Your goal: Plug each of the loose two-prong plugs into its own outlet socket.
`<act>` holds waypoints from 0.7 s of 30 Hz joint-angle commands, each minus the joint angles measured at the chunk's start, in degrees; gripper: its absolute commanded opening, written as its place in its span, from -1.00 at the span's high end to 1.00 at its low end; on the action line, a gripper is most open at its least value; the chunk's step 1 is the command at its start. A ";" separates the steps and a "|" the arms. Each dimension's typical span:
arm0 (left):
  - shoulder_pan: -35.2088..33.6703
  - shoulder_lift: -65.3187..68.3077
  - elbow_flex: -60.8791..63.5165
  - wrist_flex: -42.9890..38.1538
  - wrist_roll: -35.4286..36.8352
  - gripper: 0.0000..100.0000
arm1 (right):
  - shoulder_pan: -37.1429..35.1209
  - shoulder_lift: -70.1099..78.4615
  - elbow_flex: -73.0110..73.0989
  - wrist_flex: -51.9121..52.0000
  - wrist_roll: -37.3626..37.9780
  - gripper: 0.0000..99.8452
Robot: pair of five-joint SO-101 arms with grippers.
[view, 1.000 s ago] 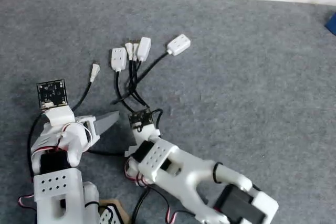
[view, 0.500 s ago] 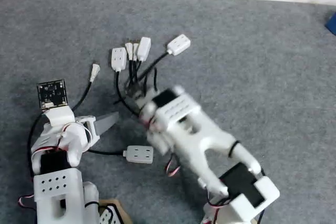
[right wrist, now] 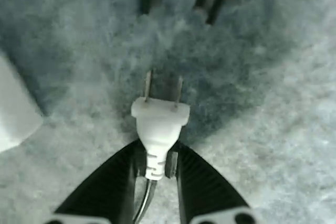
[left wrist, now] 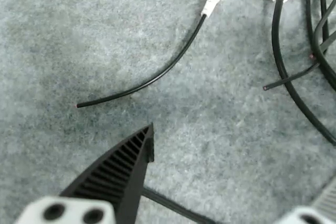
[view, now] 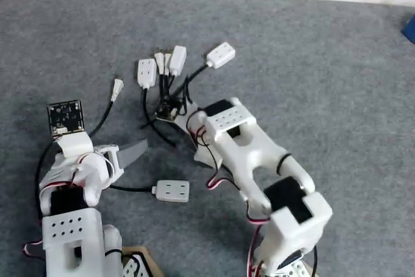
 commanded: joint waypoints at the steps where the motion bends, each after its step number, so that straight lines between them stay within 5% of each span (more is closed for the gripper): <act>1: 0.75 0.04 -0.31 -1.05 -0.44 0.02 | -0.84 2.07 -0.04 -3.21 -3.43 0.98; 16: 2.33 0.04 -0.22 -0.97 -0.53 0.02 | 0.31 4.18 0.22 -3.03 -9.67 0.78; 21: 2.33 0.04 -0.22 -0.97 -0.53 0.02 | -0.04 4.18 0.22 -3.03 -9.76 1.00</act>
